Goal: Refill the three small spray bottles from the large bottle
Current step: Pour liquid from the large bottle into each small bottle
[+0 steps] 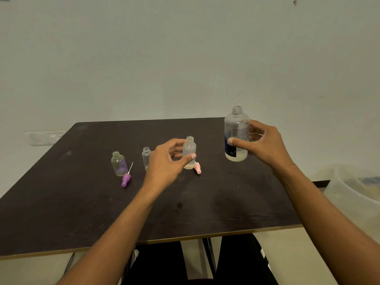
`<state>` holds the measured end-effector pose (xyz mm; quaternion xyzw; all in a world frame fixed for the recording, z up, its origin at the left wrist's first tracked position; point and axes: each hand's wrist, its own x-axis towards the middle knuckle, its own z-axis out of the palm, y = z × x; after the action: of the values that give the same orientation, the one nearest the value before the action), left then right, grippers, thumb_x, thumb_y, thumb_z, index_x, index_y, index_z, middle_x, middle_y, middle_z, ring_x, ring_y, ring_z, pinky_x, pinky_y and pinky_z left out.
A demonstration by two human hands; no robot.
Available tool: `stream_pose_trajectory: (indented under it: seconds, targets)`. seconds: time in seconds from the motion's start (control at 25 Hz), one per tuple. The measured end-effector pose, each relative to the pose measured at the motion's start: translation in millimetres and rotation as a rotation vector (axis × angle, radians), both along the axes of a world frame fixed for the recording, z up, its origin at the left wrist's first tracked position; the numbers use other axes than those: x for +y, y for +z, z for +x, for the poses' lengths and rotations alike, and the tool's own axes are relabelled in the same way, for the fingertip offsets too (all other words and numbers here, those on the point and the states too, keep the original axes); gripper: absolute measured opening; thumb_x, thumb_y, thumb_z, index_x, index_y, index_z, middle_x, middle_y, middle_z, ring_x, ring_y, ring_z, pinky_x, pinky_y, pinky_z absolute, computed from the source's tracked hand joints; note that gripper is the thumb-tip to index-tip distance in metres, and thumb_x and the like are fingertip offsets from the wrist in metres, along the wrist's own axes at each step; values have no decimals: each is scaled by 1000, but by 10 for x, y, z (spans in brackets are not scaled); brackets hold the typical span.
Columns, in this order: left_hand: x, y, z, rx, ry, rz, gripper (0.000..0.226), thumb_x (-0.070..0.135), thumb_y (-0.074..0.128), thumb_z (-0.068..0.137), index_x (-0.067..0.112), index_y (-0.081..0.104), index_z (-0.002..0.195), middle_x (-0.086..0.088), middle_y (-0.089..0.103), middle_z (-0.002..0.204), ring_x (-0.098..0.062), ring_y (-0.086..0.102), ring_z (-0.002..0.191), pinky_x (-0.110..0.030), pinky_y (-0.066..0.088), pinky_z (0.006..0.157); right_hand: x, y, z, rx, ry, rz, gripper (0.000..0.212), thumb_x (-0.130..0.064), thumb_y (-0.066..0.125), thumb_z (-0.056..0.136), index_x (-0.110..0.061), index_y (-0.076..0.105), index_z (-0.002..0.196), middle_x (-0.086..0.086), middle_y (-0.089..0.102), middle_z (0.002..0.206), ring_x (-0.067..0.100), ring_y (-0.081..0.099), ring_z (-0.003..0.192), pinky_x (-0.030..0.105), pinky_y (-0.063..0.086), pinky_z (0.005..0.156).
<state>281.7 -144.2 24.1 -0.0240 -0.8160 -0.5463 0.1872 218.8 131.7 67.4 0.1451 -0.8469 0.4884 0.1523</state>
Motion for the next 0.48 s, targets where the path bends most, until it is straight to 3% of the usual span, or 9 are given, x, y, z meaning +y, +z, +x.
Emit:
stream_pose_trajectory:
  seconds: [0.12,0.28,0.48]
  targets:
    - [-4,-47,-28,-14,12,-4,44,28,89,82,25,73,122,12,78,111,-2,74,101,-25,60,93,37,-33,-17,-23,-38,-40,70,-51,93,68,-33,71,131,-17,72,111,0,68,101,39,62,92]
    - [-15,-127,-115,-48,41,14,41,24,89,83,22,72,119,10,78,109,-2,75,94,-21,60,87,72,-73,-18,-18,-18,-53,68,-48,92,71,-31,69,133,-25,67,106,-5,64,99,22,52,86]
    - [17,-254,-341,-82,98,-36,33,15,86,84,24,69,111,10,76,105,0,73,94,-23,60,91,97,-144,8,-16,-15,-82,68,-47,93,71,-34,68,133,-20,70,111,-5,64,105,17,50,87]
